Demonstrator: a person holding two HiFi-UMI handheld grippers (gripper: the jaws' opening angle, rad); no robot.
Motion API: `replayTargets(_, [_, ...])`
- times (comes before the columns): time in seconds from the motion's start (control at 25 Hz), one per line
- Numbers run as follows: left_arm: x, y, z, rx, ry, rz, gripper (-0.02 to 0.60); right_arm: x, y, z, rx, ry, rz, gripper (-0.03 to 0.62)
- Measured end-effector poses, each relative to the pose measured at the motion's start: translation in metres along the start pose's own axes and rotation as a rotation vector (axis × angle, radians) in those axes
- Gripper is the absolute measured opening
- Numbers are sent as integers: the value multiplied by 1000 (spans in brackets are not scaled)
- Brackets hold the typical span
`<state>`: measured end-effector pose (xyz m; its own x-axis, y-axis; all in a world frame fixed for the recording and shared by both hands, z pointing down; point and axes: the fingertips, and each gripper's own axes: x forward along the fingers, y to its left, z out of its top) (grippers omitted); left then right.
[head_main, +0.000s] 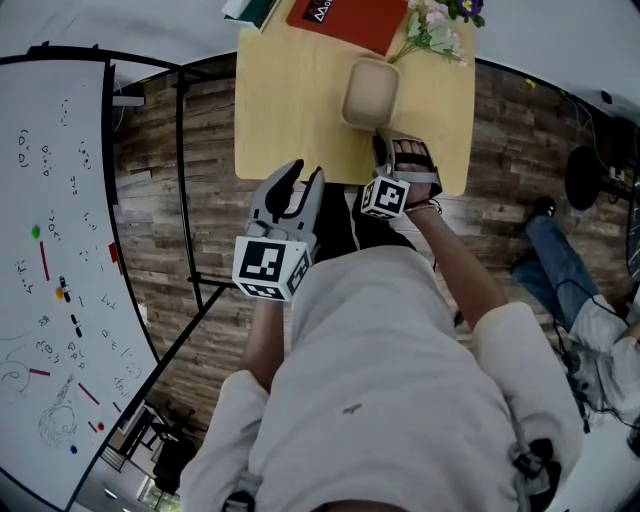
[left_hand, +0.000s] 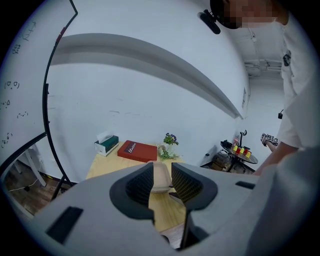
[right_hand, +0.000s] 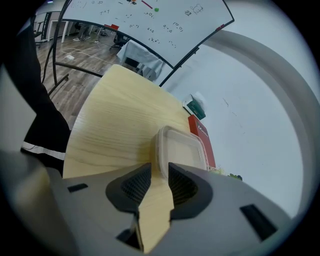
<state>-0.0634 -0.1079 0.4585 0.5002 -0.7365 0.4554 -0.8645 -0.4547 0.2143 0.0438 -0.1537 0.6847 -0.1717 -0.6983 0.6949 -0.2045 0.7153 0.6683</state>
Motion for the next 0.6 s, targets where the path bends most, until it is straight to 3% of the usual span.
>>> replayTargets(0.6, [-6,10,-1,-5,5,20,112,6,0,1,-28,8,-40,90])
